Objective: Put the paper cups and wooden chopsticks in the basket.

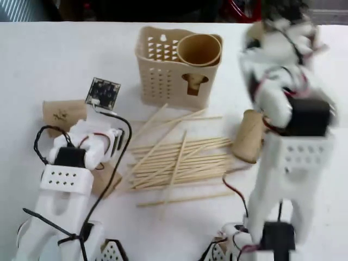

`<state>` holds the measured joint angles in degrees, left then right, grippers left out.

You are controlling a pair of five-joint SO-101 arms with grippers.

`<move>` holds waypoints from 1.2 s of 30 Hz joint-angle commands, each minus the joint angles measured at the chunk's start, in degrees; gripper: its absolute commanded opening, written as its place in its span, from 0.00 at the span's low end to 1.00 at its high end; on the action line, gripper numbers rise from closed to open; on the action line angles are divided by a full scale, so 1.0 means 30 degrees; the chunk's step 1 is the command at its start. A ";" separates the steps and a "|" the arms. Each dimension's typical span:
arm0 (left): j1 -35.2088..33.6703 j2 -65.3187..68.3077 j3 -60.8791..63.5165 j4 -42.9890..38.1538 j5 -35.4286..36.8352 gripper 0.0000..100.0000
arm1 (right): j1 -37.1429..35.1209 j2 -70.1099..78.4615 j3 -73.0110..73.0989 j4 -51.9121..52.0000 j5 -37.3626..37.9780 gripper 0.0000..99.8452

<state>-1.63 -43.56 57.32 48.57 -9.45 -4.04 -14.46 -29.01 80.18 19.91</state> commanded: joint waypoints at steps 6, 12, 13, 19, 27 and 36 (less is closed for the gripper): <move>0.1568 -0.0513 0.0410 -0.0821 0.0147 0.17 | -0.2271 0.4938 -0.4952 0.0161 -0.0703 0.02; 0.1978 -0.0484 0.0527 -0.0821 0.0117 0.17 | -0.3062 0.6813 -0.6242 0.0073 -0.0586 0.02; 0.1949 -0.0484 0.0527 -0.0821 0.0117 0.17 | -0.3062 0.7048 -0.6300 0.0044 -0.0586 0.02; 0.1949 -0.0484 0.0527 -0.0821 0.0117 0.17 | -0.3092 0.8161 -0.6330 -0.0484 -0.0586 0.02; 0.1949 -0.0484 0.0557 -0.0821 0.0117 0.17 | -0.3326 0.8689 -0.6359 0.0278 0.0410 0.05; 0.2037 -0.0484 0.0703 -0.0821 0.0117 0.17 | -0.4762 0.8366 -0.6359 -0.0366 0.0674 0.19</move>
<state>3.91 -43.56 59.69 47.60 -9.45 -17.32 12.35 -45.36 80.88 21.14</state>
